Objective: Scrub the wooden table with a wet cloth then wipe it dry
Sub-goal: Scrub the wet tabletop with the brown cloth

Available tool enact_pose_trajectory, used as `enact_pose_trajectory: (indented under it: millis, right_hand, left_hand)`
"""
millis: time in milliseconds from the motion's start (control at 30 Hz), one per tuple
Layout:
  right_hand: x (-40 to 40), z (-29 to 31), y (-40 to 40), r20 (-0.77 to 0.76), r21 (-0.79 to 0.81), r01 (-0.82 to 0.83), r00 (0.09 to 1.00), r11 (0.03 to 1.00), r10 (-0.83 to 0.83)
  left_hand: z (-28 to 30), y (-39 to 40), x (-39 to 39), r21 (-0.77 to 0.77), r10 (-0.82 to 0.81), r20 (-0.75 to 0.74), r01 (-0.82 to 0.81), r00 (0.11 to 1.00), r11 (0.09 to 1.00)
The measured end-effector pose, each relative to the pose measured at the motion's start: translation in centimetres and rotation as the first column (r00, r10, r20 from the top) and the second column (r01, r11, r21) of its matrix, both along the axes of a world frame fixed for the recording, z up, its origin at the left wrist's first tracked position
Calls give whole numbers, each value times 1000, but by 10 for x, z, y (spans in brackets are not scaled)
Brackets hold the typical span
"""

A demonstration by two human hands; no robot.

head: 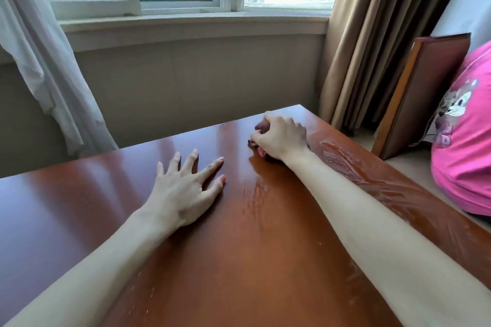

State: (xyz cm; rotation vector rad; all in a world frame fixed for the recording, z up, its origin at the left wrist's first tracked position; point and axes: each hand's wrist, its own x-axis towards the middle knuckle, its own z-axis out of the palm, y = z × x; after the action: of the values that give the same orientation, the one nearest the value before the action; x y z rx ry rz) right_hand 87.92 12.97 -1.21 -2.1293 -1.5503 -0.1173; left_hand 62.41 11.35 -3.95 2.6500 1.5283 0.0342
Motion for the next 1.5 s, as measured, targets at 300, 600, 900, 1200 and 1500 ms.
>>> enact_pose_trajectory:
  millis: [300, 600, 900, 1200, 1500]
  right_hand:
    - [33, 1, 91, 84, 57, 90, 992, 994, -95]
    - [-28, 8, -55, 61, -13, -29, 998, 999, 29]
    - [-77, 9, -172, 77, -8, -139, 987, 990, 139]
    - [-20, 8, -47, 53, 19, 21, 998, 1000, -22]
    - [33, 5, 76, 47, 57, 104, 993, 993, -107]
  left_hand:
    - [1, 0, 0, 22, 14, -8, -14, 1000, 1000]
    - [7, 0, 0, -24, 10, -6, -10, 1000, 1000]
    - [15, -7, -1, -34, 6, -15, -6, 1000, 999]
    - [0, -1, 0, 10, 1, 20, -2, 1000, 1000]
    - [0, -1, 1, 31, 25, 8, -25, 1000, 999]
